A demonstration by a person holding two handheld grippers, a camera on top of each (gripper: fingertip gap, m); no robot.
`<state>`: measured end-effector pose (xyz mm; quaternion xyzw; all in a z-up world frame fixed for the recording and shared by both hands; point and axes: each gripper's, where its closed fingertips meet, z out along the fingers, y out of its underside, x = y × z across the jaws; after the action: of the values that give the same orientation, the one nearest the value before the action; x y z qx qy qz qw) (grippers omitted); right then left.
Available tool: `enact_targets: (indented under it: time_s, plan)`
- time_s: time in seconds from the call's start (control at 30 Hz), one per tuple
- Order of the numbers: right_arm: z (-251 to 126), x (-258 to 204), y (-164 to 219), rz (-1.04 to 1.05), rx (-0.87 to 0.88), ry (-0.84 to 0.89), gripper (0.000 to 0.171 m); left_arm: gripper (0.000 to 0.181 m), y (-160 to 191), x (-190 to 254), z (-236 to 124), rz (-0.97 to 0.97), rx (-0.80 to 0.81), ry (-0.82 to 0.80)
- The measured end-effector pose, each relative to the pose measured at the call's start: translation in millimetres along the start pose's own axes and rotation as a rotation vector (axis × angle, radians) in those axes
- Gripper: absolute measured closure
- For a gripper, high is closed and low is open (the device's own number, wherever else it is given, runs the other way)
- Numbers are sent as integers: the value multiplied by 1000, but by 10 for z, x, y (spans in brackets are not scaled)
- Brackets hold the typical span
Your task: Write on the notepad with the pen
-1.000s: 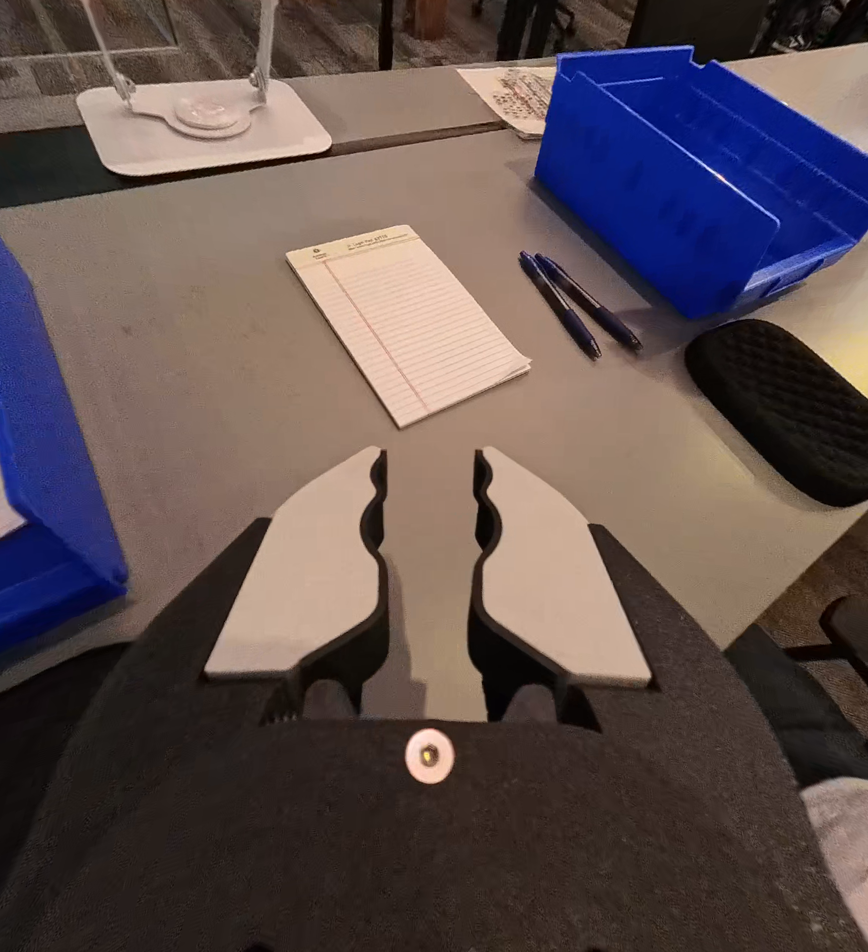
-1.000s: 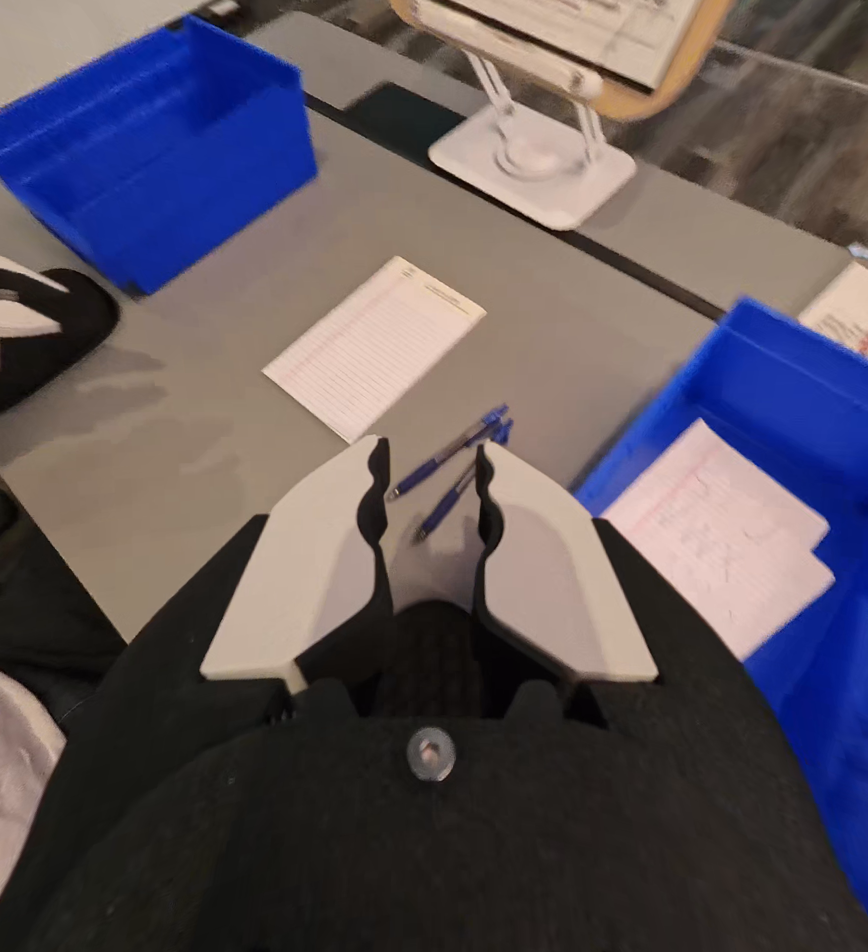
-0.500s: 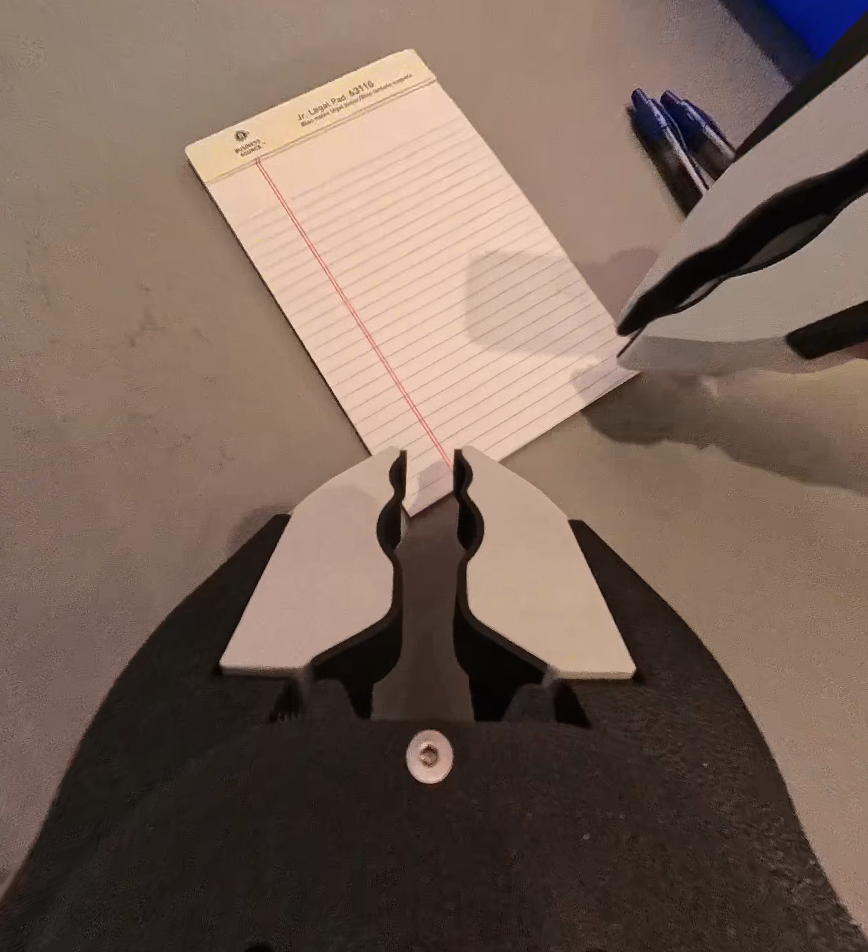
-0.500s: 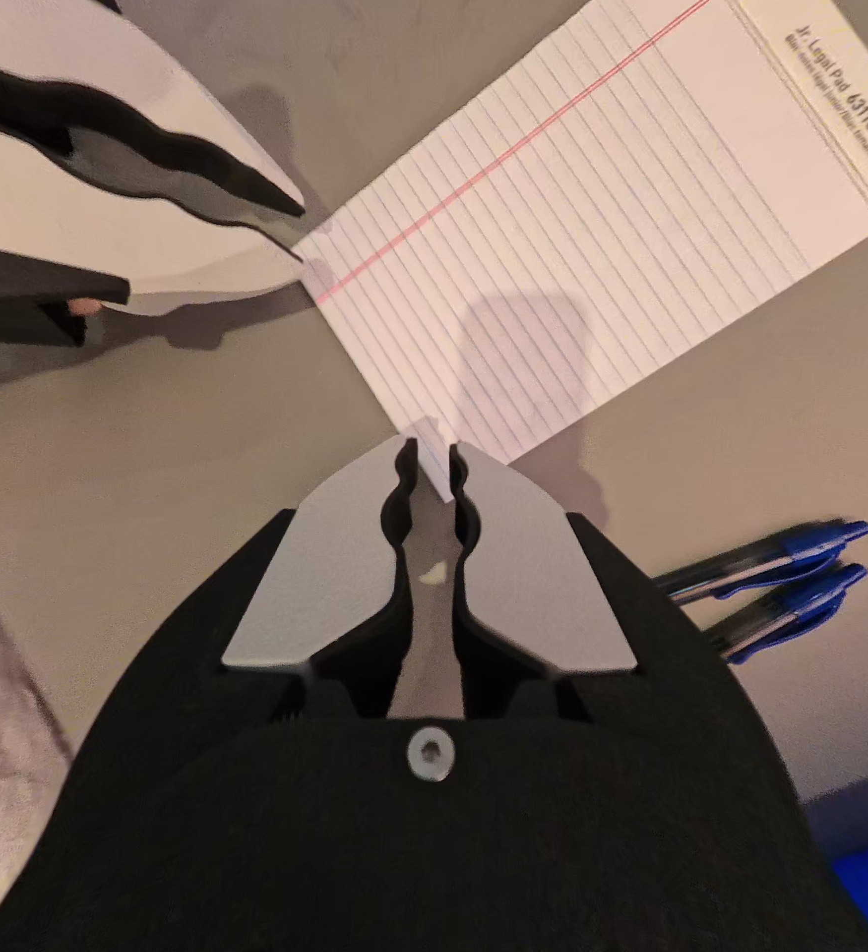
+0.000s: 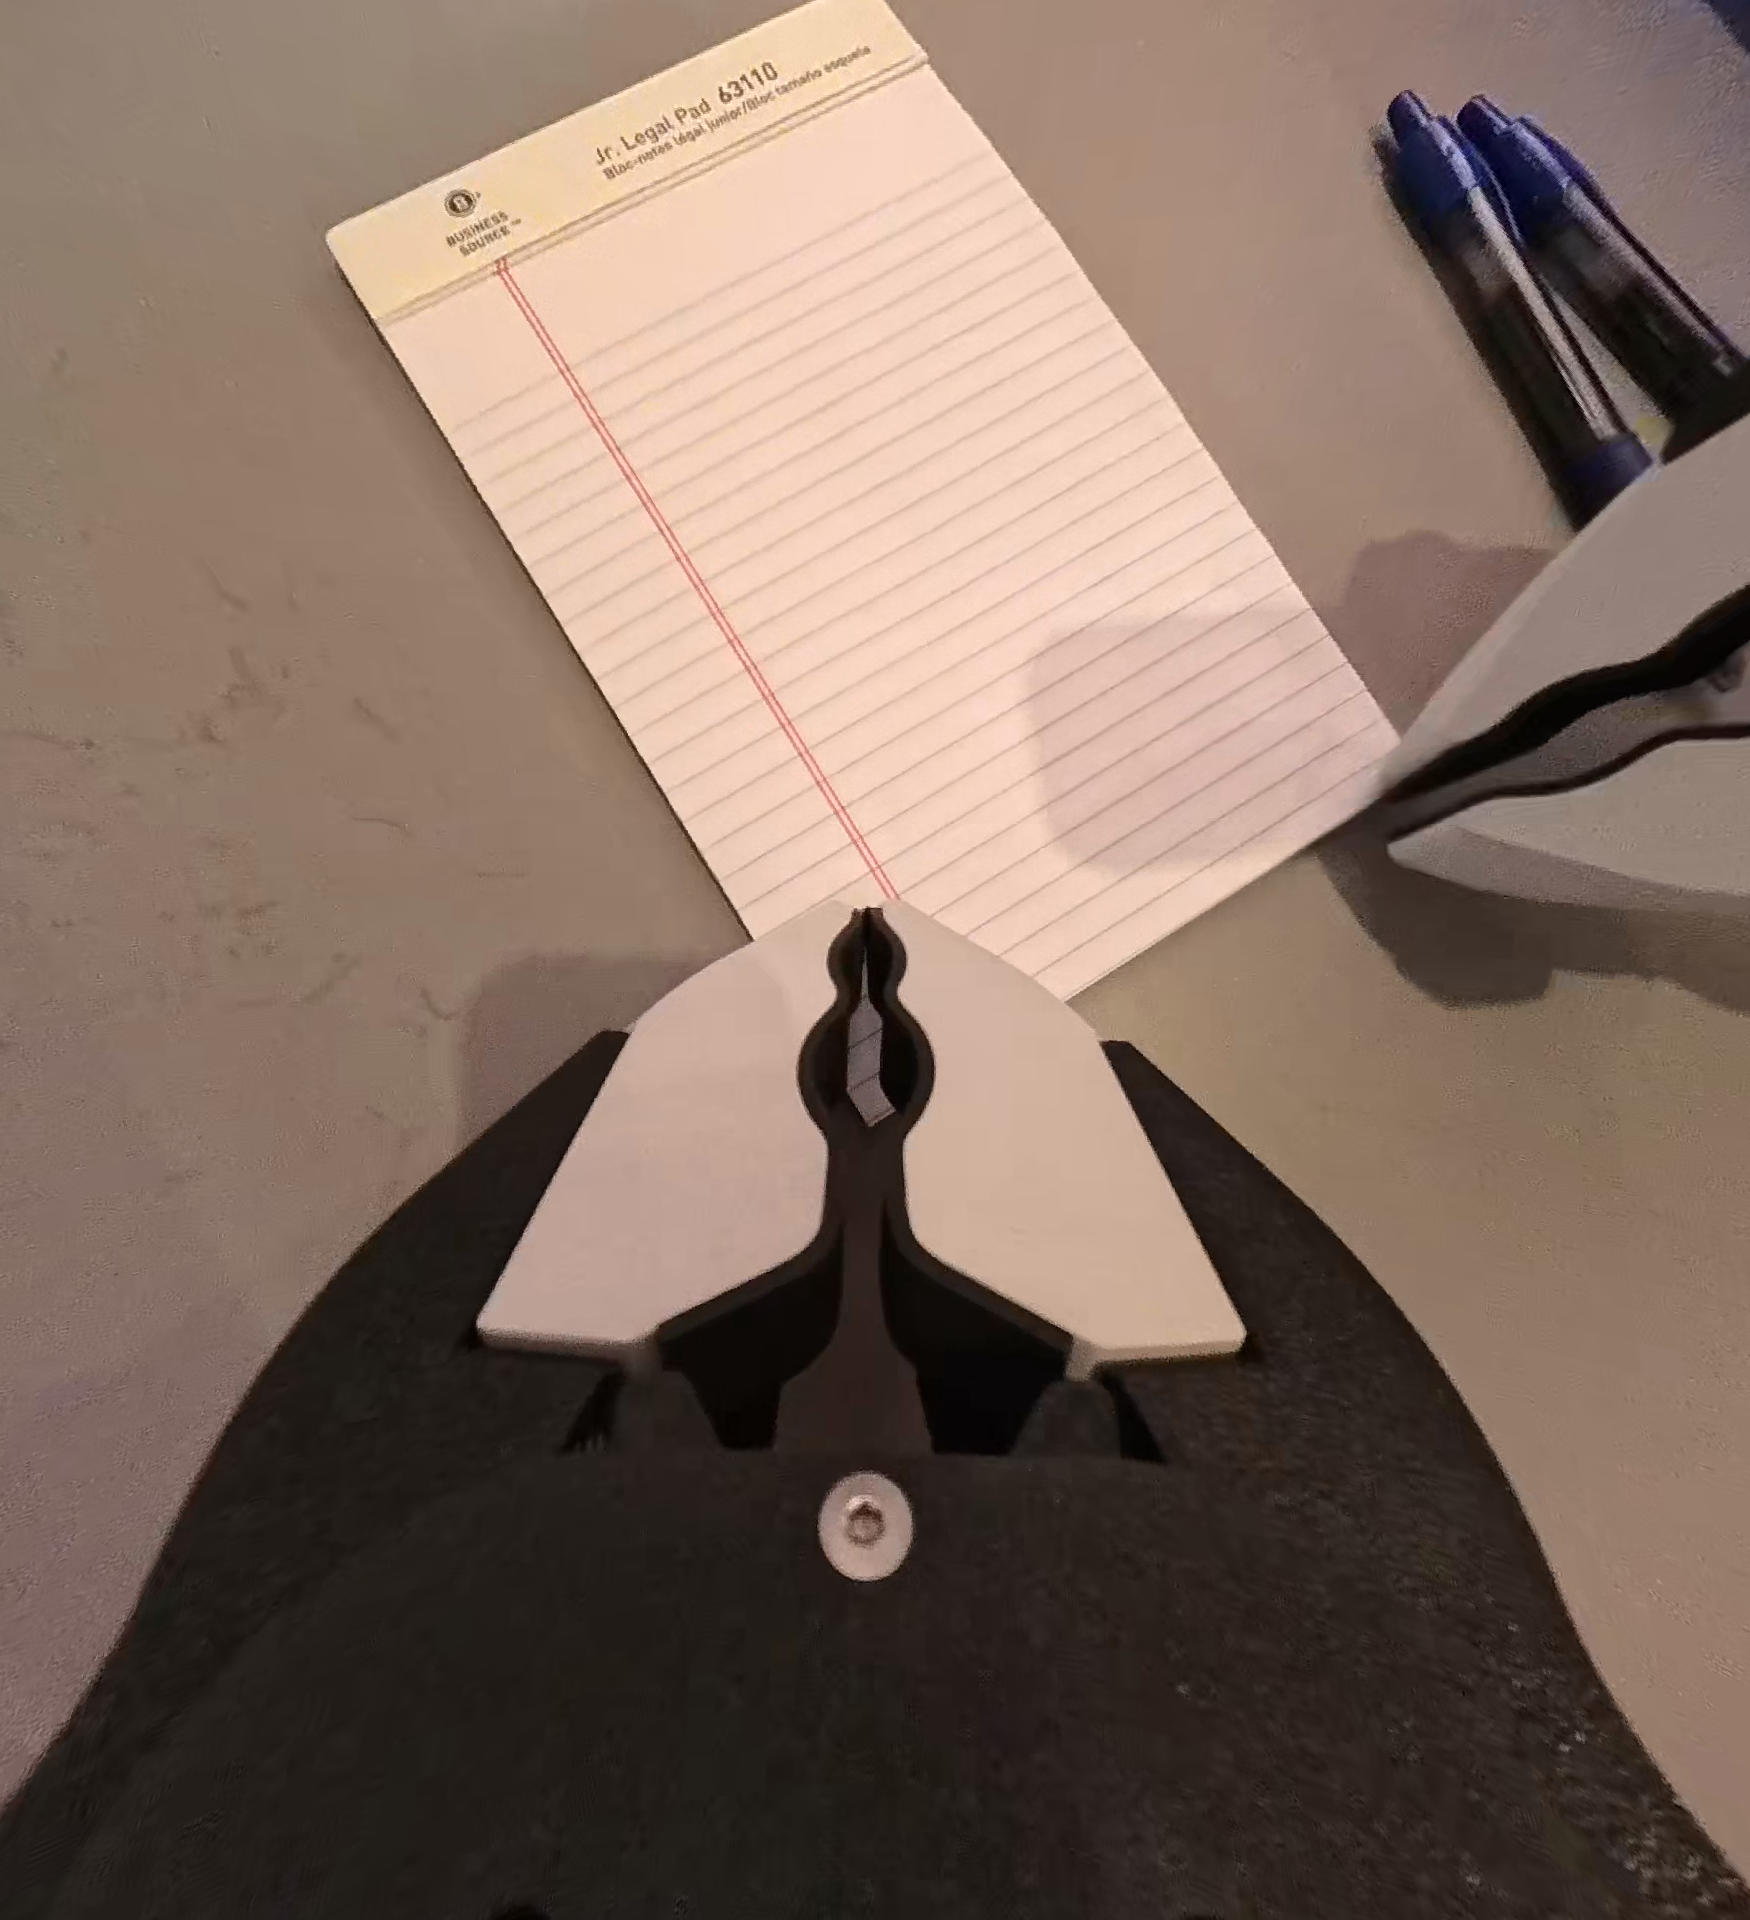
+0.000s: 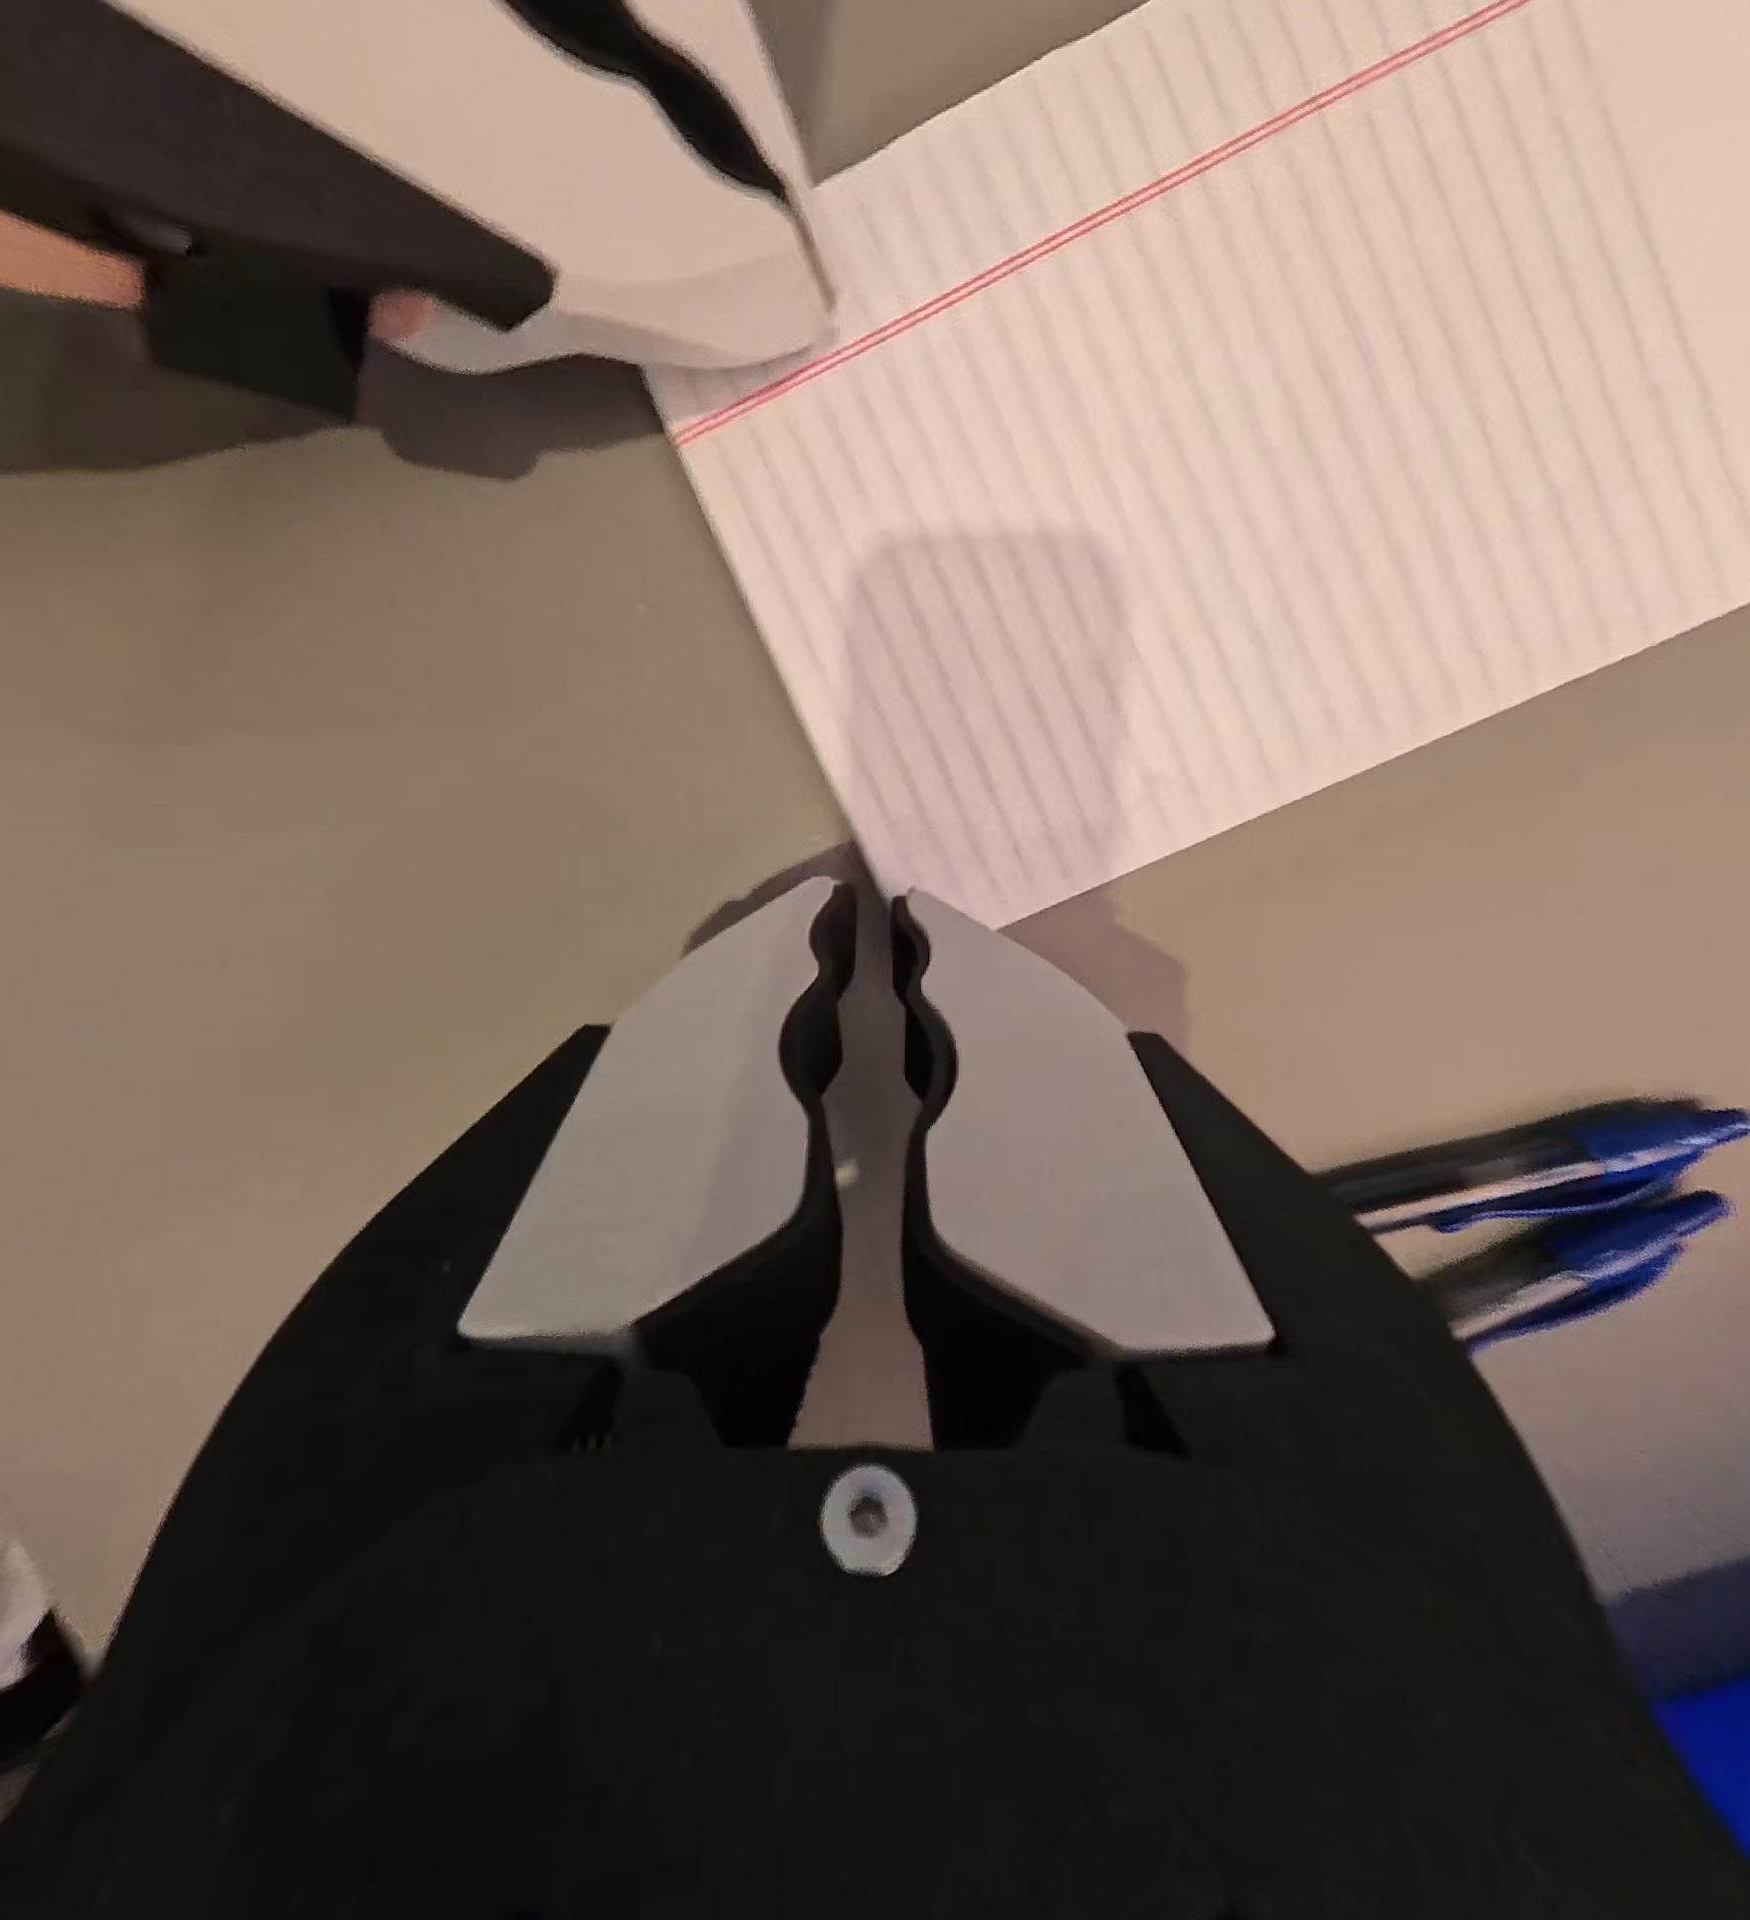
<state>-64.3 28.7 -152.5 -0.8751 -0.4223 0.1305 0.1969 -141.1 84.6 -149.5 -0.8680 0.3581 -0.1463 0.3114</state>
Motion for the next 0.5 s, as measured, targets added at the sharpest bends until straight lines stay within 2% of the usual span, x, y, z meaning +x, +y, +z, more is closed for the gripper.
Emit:
enact_targets:
  time_s: [0.13,0.33,0.5]
  plan:
    - [41,-17,53,-11,-3,-10,171,181,2,-1,-1,13,10,-13]
    - [33,-33,-7,-23,19,-19,167,181,5,1,-7,9,32,12]
    - [-338,243,-526,-176,271,182,171,181,10,1,-15,-3,65,31]
